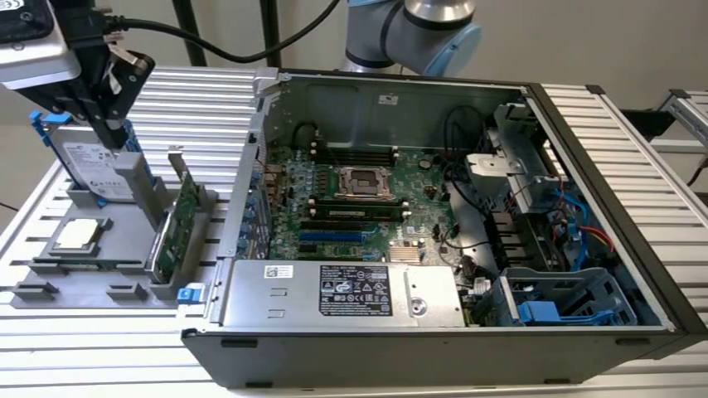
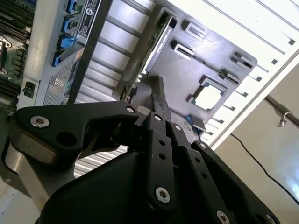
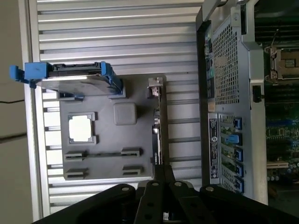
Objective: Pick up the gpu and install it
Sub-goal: 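Pick up the gpu and move the gpu toward the slot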
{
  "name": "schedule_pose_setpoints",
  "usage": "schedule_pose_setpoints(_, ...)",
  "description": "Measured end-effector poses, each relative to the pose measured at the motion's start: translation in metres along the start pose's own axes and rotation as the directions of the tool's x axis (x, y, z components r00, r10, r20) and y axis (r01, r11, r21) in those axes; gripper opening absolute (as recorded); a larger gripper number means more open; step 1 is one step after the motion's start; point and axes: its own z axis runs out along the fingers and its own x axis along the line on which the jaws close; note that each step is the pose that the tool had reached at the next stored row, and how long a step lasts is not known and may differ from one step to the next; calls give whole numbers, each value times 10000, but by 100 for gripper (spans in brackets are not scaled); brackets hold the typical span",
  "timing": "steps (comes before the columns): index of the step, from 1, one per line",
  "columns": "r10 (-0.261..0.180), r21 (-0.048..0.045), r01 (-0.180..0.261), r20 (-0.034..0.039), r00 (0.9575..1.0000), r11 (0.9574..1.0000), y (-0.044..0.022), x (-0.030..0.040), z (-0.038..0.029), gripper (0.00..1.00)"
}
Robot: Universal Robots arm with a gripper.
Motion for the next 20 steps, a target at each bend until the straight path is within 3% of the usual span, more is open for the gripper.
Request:
schedule_pose_setpoints(13,304,5,-304,16,9995,9995,-87,1,-4,0)
schedule_pose_setpoints(20,425,7,-425,22,9991,9991,-94,0,-4,0)
